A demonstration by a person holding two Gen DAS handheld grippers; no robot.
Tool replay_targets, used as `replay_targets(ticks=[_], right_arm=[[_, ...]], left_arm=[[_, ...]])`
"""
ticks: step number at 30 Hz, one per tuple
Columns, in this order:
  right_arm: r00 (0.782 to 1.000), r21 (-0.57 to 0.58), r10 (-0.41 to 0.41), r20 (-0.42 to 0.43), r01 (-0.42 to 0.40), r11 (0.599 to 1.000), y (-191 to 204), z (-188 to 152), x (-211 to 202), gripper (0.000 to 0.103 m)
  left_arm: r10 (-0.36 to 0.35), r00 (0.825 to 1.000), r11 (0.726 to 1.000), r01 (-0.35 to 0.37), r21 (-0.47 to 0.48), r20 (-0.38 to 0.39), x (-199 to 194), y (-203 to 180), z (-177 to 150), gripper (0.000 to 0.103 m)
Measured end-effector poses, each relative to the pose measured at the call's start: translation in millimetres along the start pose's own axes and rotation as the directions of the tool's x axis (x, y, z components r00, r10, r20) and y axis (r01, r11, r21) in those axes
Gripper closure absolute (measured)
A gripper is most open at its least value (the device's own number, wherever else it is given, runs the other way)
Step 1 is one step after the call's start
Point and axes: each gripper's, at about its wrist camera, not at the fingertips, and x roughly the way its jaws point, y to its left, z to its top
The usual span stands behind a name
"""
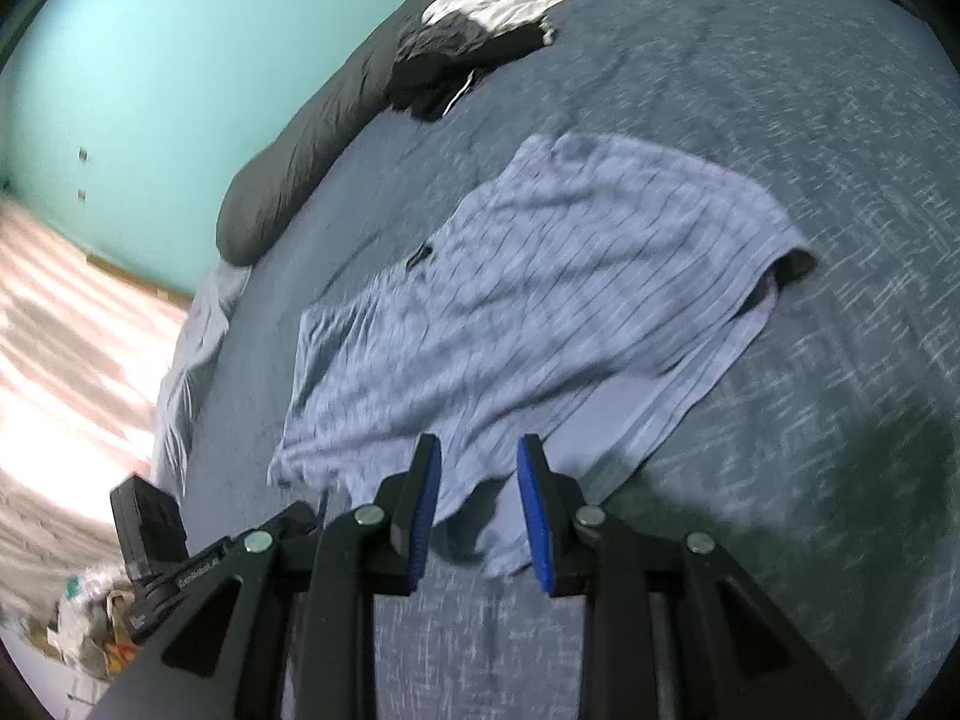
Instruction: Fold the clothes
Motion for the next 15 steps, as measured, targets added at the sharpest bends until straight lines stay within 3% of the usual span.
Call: replay_targets(ticks=[4,15], right_arm=[[1.000,-0.045,-0.006,-0.015,0.005,0.999,14.7,-11.7,4.1,0.076],[0.996,-0.155,-0.083,-0.020,0.079,0.985,33.8,-38.6,16.4,0.076]], left_arm=[[-0.005,1.000,1.000,0.005,0.004,-0.031,9.5,-5.6,-8.8,0.071],[0.034,0.999,0.999,-0.033,0.025,-0.025,5.6,-4.1,-21.6,0.070]])
